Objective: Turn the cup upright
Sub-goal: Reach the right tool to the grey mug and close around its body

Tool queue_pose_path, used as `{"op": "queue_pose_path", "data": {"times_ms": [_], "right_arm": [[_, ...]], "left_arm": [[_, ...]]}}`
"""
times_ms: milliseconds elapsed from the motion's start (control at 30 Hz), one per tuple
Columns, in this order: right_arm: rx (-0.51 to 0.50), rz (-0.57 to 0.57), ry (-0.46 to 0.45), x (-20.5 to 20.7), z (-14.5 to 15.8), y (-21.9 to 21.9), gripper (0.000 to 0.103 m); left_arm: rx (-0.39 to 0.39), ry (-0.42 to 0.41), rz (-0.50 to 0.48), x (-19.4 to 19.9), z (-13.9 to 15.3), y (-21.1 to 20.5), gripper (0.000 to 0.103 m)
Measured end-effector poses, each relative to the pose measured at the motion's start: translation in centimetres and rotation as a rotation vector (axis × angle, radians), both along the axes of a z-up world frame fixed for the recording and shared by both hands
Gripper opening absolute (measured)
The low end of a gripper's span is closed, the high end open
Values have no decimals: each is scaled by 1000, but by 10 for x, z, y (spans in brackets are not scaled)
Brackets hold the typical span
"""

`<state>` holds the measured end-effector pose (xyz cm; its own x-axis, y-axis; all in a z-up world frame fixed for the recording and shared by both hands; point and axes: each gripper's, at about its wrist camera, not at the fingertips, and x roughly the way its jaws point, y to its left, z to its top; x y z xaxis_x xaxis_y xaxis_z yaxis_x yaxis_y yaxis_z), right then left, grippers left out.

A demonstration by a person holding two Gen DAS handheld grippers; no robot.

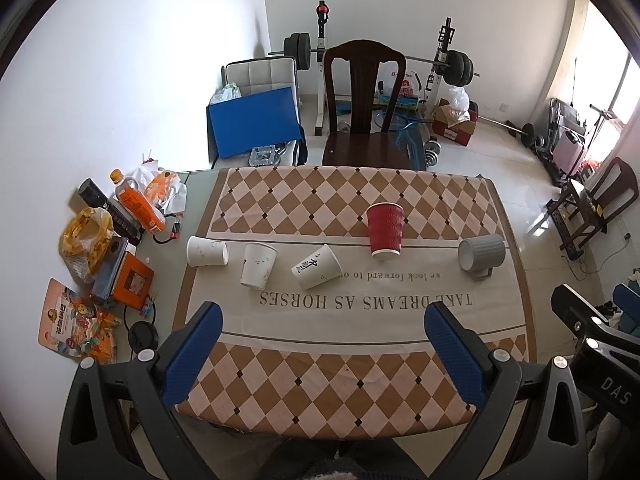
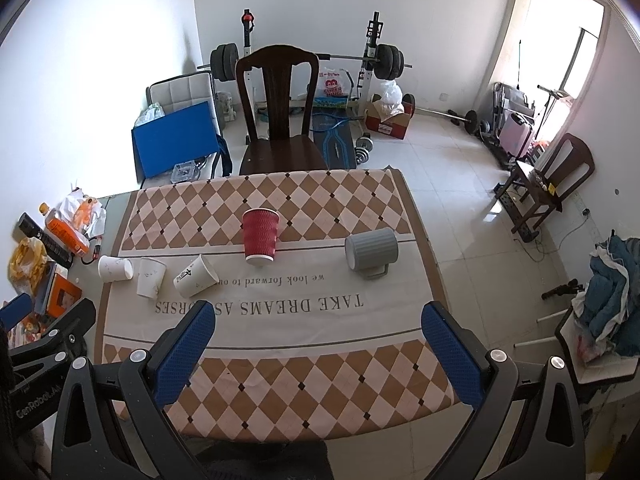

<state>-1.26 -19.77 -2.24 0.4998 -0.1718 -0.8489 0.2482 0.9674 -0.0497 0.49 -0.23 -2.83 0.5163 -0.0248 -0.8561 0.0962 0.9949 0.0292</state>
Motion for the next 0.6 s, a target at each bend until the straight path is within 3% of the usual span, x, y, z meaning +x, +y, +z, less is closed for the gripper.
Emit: {"op": "queue_pose_path", "data": {"times_ms": [100, 200, 400, 600], "right_arm": [[12, -19, 12, 6, -5, 7, 103], [33, -83, 52, 14, -33, 1, 103], [31, -249, 166, 22, -108, -37, 103], [35, -362, 314, 21, -201, -96, 103]], "left_arm": [[14, 11, -10, 14, -14, -2, 103], [54, 17, -51, 30, -37, -6, 103], [147, 81, -147, 61, -100, -32, 103], [202, 130, -247, 84, -158, -85, 103]]}}
